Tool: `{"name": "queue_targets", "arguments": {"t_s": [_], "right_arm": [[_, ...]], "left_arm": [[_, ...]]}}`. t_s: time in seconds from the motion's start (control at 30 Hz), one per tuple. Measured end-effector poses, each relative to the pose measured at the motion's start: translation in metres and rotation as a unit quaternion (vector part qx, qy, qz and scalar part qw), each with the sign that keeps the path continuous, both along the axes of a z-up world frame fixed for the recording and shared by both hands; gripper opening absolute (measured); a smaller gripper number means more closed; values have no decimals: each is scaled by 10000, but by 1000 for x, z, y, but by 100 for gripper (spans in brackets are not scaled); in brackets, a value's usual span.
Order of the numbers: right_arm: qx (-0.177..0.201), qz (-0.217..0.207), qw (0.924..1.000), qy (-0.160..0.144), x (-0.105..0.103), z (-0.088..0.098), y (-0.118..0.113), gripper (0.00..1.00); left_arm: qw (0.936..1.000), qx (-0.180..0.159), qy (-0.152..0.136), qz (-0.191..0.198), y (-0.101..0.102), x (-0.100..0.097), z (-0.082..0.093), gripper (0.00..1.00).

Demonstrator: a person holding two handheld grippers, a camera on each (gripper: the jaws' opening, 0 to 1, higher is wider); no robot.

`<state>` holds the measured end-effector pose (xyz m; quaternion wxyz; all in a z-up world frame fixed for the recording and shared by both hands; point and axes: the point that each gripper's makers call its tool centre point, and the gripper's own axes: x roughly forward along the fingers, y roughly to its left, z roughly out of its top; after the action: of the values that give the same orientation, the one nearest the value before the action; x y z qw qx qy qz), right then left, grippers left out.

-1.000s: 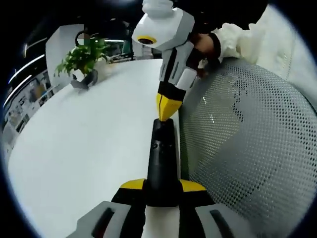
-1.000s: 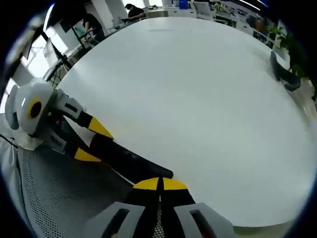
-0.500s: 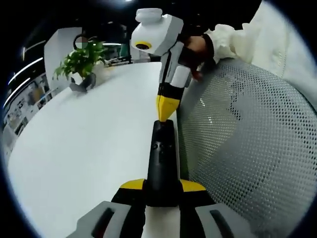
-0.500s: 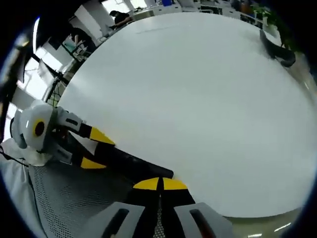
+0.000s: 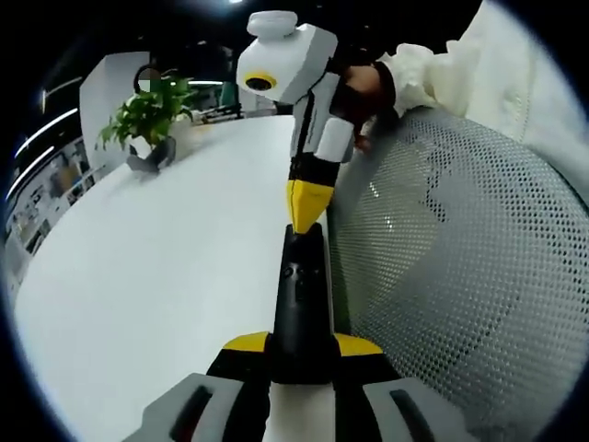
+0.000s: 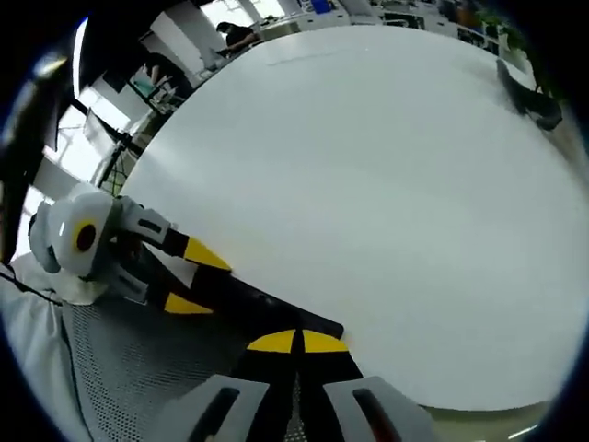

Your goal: Press the specified remote control buttons in sequence, fully releasing each button before pressing the next.

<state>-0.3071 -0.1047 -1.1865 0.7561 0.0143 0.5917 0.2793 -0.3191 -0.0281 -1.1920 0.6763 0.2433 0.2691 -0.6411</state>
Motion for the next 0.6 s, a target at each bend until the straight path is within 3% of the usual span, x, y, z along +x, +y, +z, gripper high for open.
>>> {"name": "queue_targets", "arguments": {"t_s": [0.6], "right_arm": [[32, 114, 9999, -78, -2, 2, -1, 0]], "left_arm": [[10000, -58, -35, 17, -1, 1, 0, 25]]}}
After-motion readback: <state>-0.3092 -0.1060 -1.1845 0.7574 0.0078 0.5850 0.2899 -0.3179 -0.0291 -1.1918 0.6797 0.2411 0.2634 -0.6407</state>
